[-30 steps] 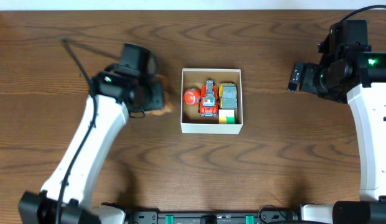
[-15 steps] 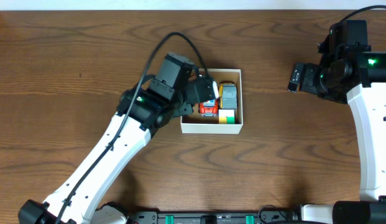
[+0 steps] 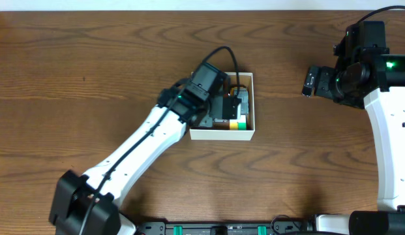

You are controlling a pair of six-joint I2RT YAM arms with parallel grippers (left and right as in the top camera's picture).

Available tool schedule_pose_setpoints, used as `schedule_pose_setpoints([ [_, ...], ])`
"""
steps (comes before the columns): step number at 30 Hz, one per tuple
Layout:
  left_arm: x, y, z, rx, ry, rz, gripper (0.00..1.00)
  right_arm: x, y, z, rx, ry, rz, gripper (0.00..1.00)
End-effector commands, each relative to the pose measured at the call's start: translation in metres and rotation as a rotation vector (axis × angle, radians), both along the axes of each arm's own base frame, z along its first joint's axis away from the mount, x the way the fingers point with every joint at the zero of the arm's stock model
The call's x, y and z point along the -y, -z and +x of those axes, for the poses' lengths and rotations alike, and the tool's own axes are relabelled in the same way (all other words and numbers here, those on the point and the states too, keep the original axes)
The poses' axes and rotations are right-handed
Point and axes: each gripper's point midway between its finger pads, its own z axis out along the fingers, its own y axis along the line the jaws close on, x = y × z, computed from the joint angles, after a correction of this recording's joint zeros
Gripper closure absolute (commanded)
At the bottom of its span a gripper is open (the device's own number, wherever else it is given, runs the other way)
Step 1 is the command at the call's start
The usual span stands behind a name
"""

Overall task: Pack container
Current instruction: 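Carry the plush hamster with the left gripper over the box, then press the plush hamster down into the box's front-left gap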

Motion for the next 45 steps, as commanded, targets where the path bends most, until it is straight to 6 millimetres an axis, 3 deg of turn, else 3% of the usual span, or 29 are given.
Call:
schedule_pose_setpoints([
  [1,0.003,0.014,-0.004,-0.026,0.020,0.035,0.94,0.006,0.002,-0.001,-0.008,0.003,-0.011,0.01],
  [8,0.002,0.037,-0.006,-0.088,-0.013,0.062,0.94,0.006,0.002,-0.001,-0.008,0.003,-0.011,0.01],
  [18,0.007,0.052,-0.012,-0.153,-0.046,0.037,0.93,0.006,0.002,-0.001,-0.008,0.003,-0.011,0.01],
  [24,0.003,0.067,-0.019,-0.210,-0.060,0.068,0.83,0.006,0.002,-0.002,-0.008,0.003,-0.011,0.01],
  [30,0.002,0.068,-0.020,-0.216,-0.060,0.074,0.59,0.006,0.002,-0.002,-0.008,0.003,-0.011,0.01],
  [32,0.002,0.068,-0.020,-0.216,-0.060,0.073,0.27,0.006,0.002,-0.001,-0.008,0.003,-0.011,0.01],
  [33,0.002,0.068,-0.020,-0.216,-0.060,0.074,0.03,0.006,0.002,-0.001,-0.008,0.003,-0.011,0.01],
  [45,0.002,0.061,-0.020,-0.207,-0.098,0.048,0.02,0.006,0.002,-0.001,-0.008,0.003,-0.012,0.01],
])
